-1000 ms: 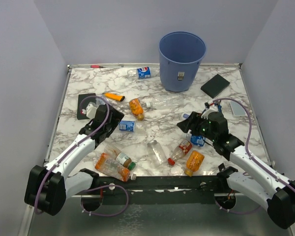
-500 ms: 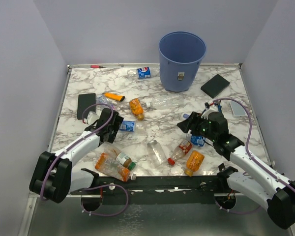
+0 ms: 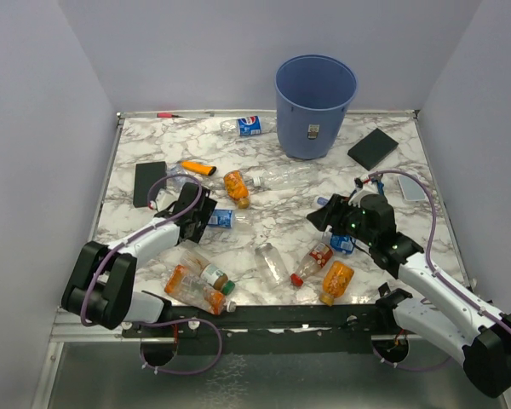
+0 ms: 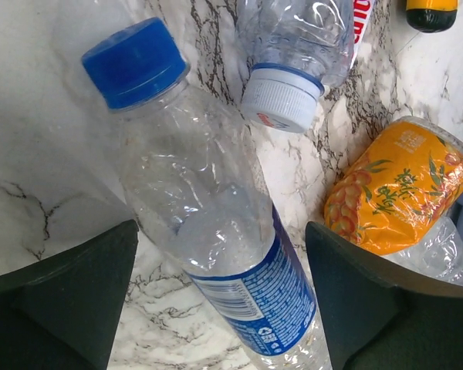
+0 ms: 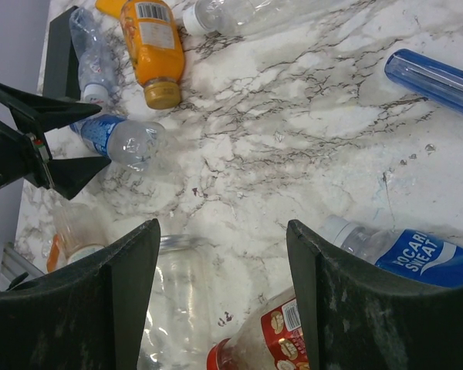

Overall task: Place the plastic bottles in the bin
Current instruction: Pick up the plastic bottle at the center of the board.

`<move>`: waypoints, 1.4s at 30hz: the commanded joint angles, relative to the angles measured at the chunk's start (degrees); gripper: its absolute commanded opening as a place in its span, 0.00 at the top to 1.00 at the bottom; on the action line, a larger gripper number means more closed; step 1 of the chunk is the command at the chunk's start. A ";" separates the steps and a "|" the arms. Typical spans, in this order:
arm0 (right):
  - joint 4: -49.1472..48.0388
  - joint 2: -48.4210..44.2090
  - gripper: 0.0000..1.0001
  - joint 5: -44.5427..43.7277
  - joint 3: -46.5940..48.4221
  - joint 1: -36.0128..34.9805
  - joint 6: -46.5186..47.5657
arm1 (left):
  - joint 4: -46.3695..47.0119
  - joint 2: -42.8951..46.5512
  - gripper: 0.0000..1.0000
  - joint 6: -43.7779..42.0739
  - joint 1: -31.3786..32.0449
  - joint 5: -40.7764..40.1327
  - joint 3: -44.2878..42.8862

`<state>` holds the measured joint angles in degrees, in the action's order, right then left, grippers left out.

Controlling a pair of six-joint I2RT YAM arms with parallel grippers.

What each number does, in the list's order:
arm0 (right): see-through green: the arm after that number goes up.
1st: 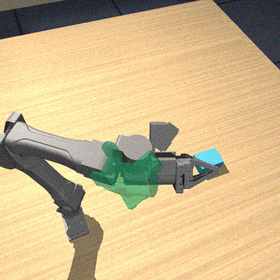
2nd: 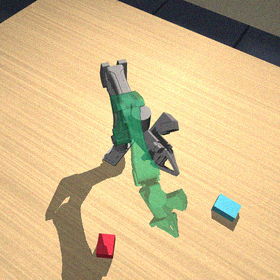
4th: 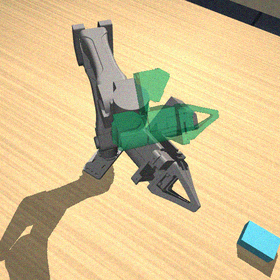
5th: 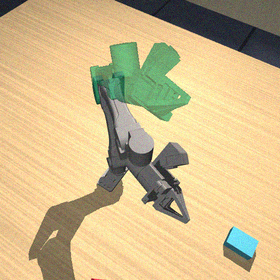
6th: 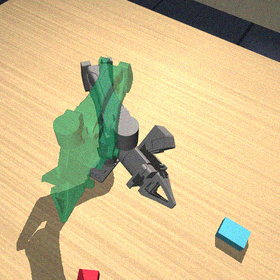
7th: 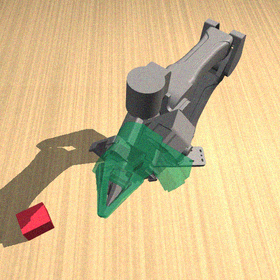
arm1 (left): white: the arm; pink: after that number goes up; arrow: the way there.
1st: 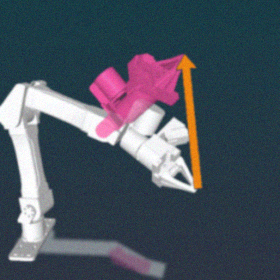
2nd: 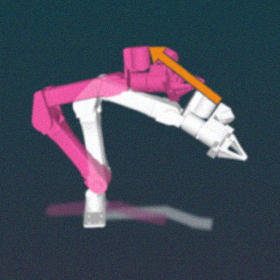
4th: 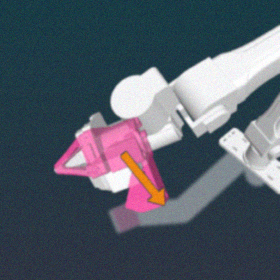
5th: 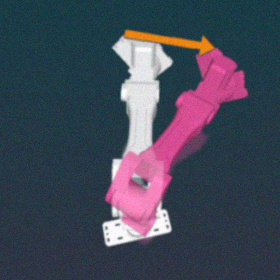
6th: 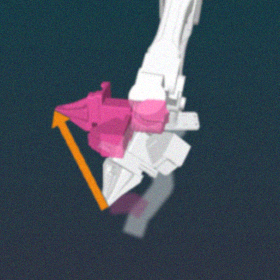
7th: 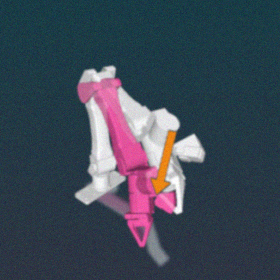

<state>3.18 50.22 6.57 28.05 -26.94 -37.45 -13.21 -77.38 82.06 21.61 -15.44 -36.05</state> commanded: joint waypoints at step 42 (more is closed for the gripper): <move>-7.36 4.36 0.21 23.98 21.28 -0.03 2.60 | 12.96 13.20 0.69 -89.18 17.82 36.27 -15.39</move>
<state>1.72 54.02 23.97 48.47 -26.94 -33.82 -2.11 -62.19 12.12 33.28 14.87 -53.93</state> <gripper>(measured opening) 0.783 0.440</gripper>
